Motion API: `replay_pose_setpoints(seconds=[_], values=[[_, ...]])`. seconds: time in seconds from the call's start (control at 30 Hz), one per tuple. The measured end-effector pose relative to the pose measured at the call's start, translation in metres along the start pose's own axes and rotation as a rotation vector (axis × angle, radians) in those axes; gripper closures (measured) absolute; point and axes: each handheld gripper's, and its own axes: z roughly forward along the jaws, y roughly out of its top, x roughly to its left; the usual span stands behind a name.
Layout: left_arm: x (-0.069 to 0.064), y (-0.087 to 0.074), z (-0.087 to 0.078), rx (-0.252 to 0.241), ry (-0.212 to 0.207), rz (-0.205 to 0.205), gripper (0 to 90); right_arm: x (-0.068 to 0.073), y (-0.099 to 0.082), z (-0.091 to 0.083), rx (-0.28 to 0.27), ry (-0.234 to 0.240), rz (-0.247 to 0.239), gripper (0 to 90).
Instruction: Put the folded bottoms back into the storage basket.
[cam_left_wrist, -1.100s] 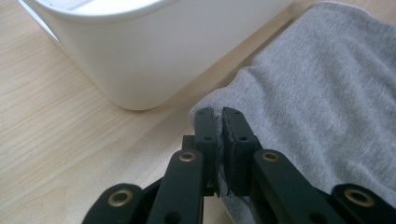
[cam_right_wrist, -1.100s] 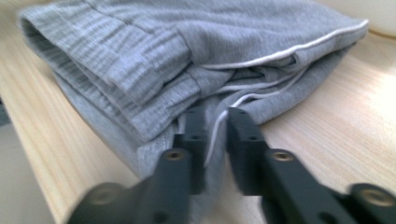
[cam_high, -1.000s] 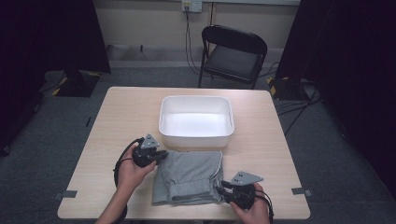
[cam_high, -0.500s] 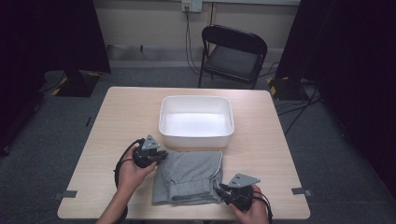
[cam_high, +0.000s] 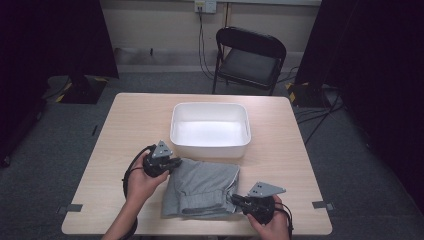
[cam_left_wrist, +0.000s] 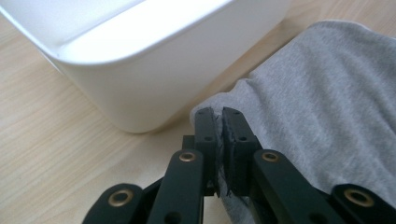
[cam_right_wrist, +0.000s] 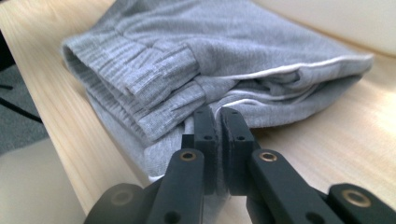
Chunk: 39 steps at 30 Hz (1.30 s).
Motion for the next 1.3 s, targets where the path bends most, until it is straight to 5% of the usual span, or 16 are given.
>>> replay_pose_setpoints(seconds=[0.47, 1.3], values=[[0.001, 0.032, -0.019, -0.019, -0.015, -0.005, 85.9, 0.004, 0.022, -0.02, -0.093, 0.046, 0.02, 86.9], [0.012, 0.076, -0.044, -0.038, -0.038, -0.027, 85.9, 0.002, 0.064, -0.048, -0.162, 0.041, -0.015, 87.0]])
